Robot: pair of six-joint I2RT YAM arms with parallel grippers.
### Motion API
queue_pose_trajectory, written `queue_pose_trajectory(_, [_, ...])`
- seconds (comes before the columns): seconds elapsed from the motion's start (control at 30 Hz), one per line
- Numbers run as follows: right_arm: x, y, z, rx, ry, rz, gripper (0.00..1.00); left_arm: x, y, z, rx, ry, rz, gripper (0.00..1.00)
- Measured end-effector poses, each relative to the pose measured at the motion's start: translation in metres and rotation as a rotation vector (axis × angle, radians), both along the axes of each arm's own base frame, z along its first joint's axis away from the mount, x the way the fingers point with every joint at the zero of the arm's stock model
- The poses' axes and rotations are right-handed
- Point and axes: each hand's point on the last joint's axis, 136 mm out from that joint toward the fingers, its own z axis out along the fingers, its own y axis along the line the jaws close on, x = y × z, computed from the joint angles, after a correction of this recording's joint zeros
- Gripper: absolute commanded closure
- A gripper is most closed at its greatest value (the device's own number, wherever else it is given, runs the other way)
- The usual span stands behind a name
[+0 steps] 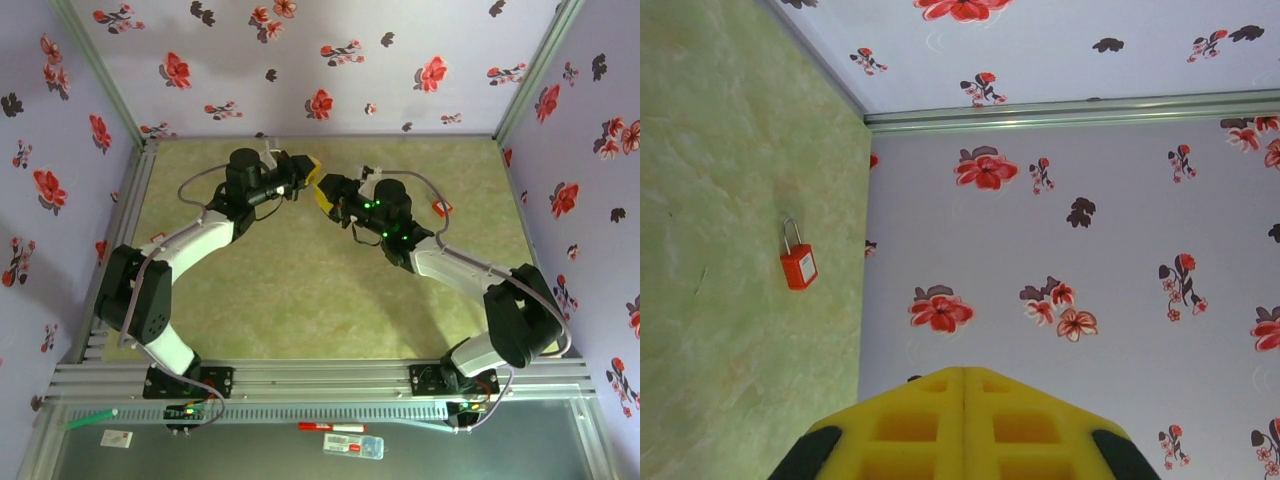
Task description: Unlock with the key
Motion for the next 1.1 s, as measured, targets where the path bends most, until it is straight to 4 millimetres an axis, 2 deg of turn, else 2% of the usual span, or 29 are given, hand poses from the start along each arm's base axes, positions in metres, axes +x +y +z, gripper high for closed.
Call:
queue_pose_trajectory(0.3, [0.010,0.004,-0.005,0.030,-0.002,-0.016,0.75,-0.002,-0.001,-0.003,0.013,-0.001,-0.015,1.00])
queue_pose_trajectory(0.63, [0.011,0.006,-0.002,0.047,-0.004,-0.017,0.99,-0.003,-0.001,-0.007,0.031,-0.001,-0.019,1.00])
queue_pose_trajectory(0.8, [0.011,0.006,-0.004,0.043,0.001,-0.016,1.00,-0.003,0.000,-0.009,0.037,-0.004,-0.019,1.00])
queue_pose_trajectory(0.97, [0.011,0.007,-0.002,0.042,0.000,-0.012,1.00,-0.003,0.003,-0.012,0.050,-0.011,-0.018,0.44])
queue_pose_trajectory(1.03, [0.011,0.007,-0.002,0.034,-0.003,-0.012,1.00,-0.002,0.011,-0.014,0.062,-0.004,-0.005,0.31])
queue_pose_trajectory(1.1, [0.011,0.007,-0.005,0.012,0.000,-0.011,1.00,0.003,0.027,-0.012,0.084,-0.002,0.028,0.20])
